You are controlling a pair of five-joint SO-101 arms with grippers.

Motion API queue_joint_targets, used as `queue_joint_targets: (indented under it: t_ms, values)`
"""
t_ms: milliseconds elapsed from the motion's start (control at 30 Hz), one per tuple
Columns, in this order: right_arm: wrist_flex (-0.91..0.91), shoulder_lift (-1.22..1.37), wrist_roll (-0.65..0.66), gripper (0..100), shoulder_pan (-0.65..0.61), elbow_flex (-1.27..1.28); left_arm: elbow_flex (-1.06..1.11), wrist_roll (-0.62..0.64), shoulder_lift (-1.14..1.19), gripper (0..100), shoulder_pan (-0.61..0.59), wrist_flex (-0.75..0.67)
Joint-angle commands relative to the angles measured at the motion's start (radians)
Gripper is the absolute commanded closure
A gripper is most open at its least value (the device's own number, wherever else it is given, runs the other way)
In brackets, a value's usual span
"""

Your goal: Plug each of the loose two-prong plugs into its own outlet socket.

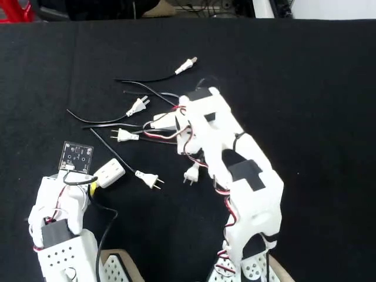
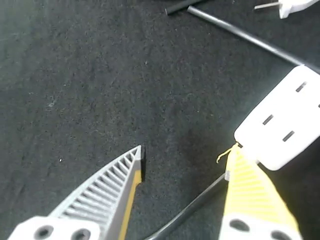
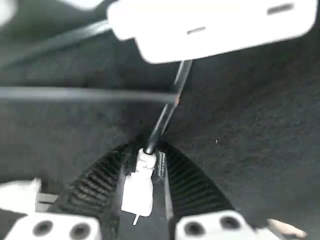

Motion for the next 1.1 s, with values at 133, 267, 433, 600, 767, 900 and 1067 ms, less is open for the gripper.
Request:
queue_joint_targets:
  t_ms: [133, 267, 433, 600, 767, 900, 1067]
  values:
    - [-0.005, -0.002, 0.480, 98.7, -0.040, -0.191, 0.019, -0.035, -0.011, 73, 0.012, 0.008]
    - [-0.063, 0.002, 0.825, 98.7, -0.049, -0.274, 0.019, -0.038, -0.011, 73, 0.012, 0.008]
    - [-0.018, 0.002, 1.073, 98.7, -0.052, -0.282, 0.019, -0.038, -0.011, 73, 0.012, 0.008]
    - [-0.023, 0.001, 1.151, 98.5, -0.052, -0.197, 0.019, -0.038, -0.011, 73, 0.012, 0.008]
    - [-0.068, -0.007, 1.191, 79.1, -0.074, -0.079, 0.019, -0.038, -0.011, 73, 0.012, 0.008]
    - [-0.054, -0.050, 1.174, 62.6, -0.121, -0.021, 0.019, -0.038, -0.011, 73, 0.012, 0.008]
    - [-0.002, -0.170, 1.115, 63.3, -0.107, 0.016, 0.019, -0.038, -0.011, 73, 0.012, 0.008]
